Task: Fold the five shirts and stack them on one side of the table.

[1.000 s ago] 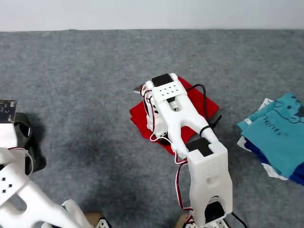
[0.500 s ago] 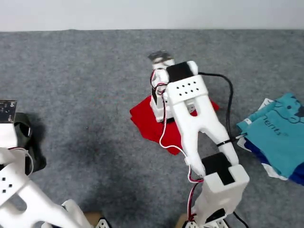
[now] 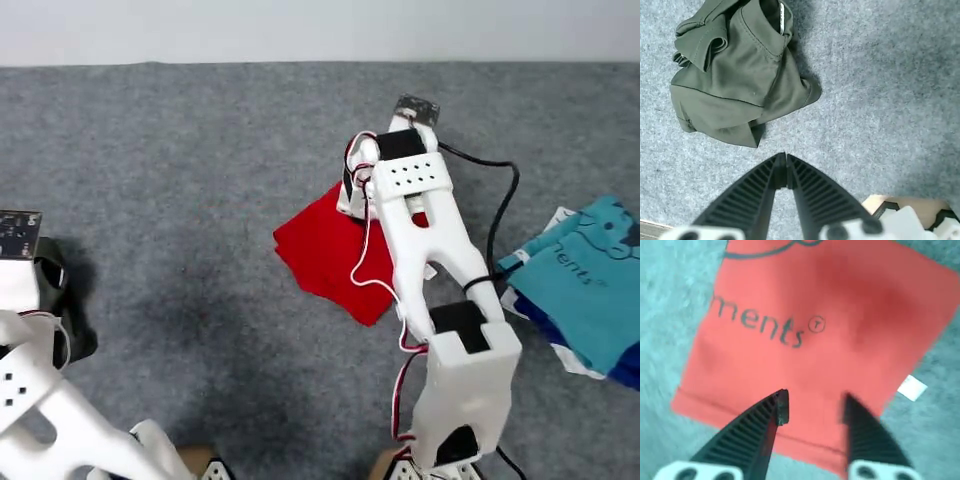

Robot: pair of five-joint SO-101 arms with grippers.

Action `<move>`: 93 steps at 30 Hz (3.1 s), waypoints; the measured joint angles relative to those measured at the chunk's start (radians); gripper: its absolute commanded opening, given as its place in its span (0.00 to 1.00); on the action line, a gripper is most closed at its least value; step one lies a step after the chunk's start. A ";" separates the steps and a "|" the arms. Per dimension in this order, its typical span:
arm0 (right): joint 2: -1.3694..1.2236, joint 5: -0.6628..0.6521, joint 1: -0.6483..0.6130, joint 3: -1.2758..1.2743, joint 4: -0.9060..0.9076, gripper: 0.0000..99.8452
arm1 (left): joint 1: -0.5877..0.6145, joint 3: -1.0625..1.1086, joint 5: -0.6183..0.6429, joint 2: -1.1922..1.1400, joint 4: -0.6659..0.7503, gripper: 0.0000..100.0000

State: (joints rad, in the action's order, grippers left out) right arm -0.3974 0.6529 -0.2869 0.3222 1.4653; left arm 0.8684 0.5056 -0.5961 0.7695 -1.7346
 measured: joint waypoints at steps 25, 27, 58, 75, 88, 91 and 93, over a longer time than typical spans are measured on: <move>-0.239 0.164 0.000 0.000 -0.166 0.46 | 0.000 0.000 0.000 0.000 0.000 0.01; -0.256 0.164 0.000 0.002 -0.175 0.46 | 0.000 0.000 0.000 0.000 0.000 0.01; -0.305 0.086 0.012 0.023 -0.170 0.11 | 0.000 0.048 0.000 0.000 0.000 0.01; -0.276 0.008 0.015 0.086 0.021 0.01 | 0.000 0.048 0.000 0.000 0.005 0.01; 0.038 -0.216 0.049 0.137 0.249 0.01 | 0.000 -0.031 0.000 0.000 0.005 0.01; 0.133 -0.262 0.115 0.137 0.238 0.01 | 0.000 -0.043 0.000 0.000 0.005 0.01; 0.175 -0.290 0.173 0.137 0.206 0.01 | 0.000 -0.043 0.000 0.000 0.005 0.01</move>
State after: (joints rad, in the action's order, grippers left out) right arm -0.2225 0.3629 -0.1135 0.4588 1.6709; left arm 0.8684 0.4626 -0.5961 0.7695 -1.7300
